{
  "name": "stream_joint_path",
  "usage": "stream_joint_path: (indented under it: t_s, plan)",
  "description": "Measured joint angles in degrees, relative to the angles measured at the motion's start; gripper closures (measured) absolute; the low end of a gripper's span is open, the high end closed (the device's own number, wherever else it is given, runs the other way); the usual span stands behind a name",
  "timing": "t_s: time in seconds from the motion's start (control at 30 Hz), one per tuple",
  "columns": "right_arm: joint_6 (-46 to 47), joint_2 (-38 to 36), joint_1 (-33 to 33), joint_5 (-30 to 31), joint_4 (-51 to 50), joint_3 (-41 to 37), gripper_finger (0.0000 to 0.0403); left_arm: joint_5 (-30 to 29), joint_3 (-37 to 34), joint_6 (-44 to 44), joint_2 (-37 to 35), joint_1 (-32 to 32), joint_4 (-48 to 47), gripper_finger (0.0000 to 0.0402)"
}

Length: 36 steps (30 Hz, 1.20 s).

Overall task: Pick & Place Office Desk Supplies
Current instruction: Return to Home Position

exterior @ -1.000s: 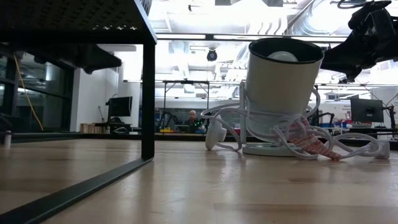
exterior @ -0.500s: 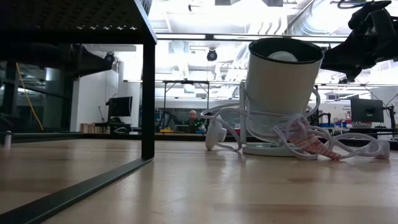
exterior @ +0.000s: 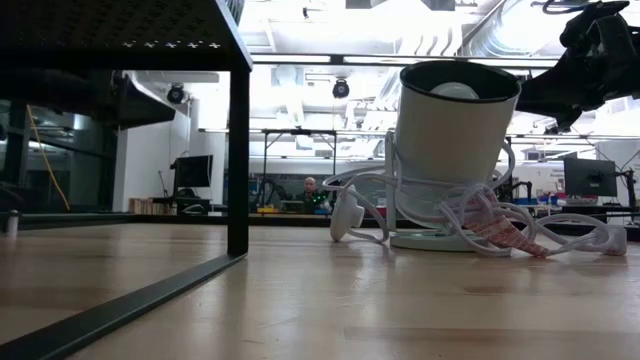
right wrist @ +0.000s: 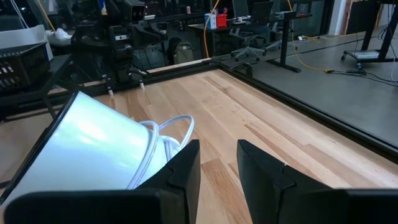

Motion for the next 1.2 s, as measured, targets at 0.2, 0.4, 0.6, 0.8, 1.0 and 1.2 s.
stream_joint_path:
  t_s: [0.2, 0.4, 0.6, 0.8, 1.0, 1.2]
  plan:
    - [0.0, 0.0, 0.0, 0.0, 0.0, 0.0, 0.0309, -2.6, -2.6, -3.0, 0.0, -2.1, 4.3, 0.0316]
    - [0.0, 0.0, 0.0, 0.0, 0.0, 0.0, 0.0309, -2.9, -3.6, -3.7, 0.0, -2.2, 4.8, 0.0316]
    - [0.0, 0.0, 0.0, 0.0, 0.0, 0.0, 0.0309, -2.8, -3.7, -2.4, 0.0, -2.0, 4.8, 0.0316]
    - [0.0, 0.0, 0.0, 0.0, 0.0, 0.0, 0.0309, -1.1, -3.1, -1.6, 0.1, -0.1, 3.7, 0.0316]
    - [0.0, 0.0, 0.0, 0.0, 0.0, 0.0, 0.0309, 0.5, -3.1, -1.6, 0.1, 0.6, 3.2, 0.0316]
    - [0.0, 0.0, 0.0, 0.0, 0.0, 0.0, 0.0309, 0.5, -3.1, -1.6, 0.1, 0.2, 3.0, 0.0316]
